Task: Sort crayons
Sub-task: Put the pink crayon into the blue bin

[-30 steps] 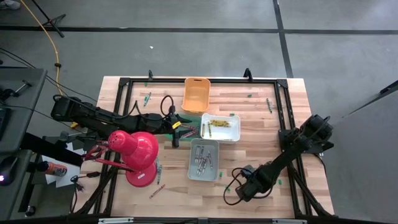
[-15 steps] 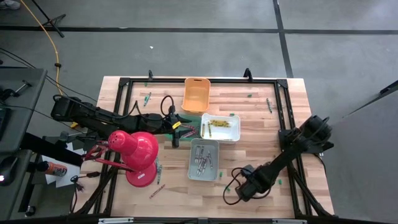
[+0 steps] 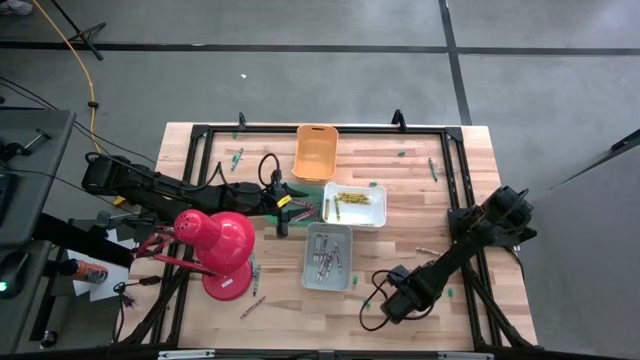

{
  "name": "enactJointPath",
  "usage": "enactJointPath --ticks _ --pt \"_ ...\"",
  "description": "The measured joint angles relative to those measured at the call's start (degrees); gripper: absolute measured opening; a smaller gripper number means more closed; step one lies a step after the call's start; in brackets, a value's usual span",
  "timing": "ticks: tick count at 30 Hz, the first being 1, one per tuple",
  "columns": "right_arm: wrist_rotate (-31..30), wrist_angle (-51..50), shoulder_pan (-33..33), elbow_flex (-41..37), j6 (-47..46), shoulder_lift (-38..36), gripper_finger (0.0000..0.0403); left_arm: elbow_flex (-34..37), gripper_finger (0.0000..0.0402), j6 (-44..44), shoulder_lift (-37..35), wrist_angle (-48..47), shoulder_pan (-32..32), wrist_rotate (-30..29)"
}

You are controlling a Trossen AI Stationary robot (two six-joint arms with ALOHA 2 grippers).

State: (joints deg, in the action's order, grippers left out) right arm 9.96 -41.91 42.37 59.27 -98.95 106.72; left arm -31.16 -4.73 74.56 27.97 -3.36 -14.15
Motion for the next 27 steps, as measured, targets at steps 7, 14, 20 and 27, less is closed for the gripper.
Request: enactJointPath --ticks 7,14,20,27 --pt "-2.98 -5.04 0.21 4.13 7.95 -0.40 0.0004 0.00 0.0172 1.97 -0.62 -0.30 0.00 -5.11" --pt "-11.93 -9.98 0.98 4.78 7.47 -6.36 0.0001 -0.02 0.0172 2.12 -6.53 -8.48 -0.04 -7.99" --pt "-16.62 -12.15 2.98 4.56 5.43 -10.64 0.0001 0.00 0.0172 6.92 -17.85 -23.04 -0.09 -10.95" --pt "-24.58 -3.53 5.35 -5.46 0.43 -17.80 0.0001 1.86 0.0172 10.52 -26.14 -27.25 -0.36 -10.83"
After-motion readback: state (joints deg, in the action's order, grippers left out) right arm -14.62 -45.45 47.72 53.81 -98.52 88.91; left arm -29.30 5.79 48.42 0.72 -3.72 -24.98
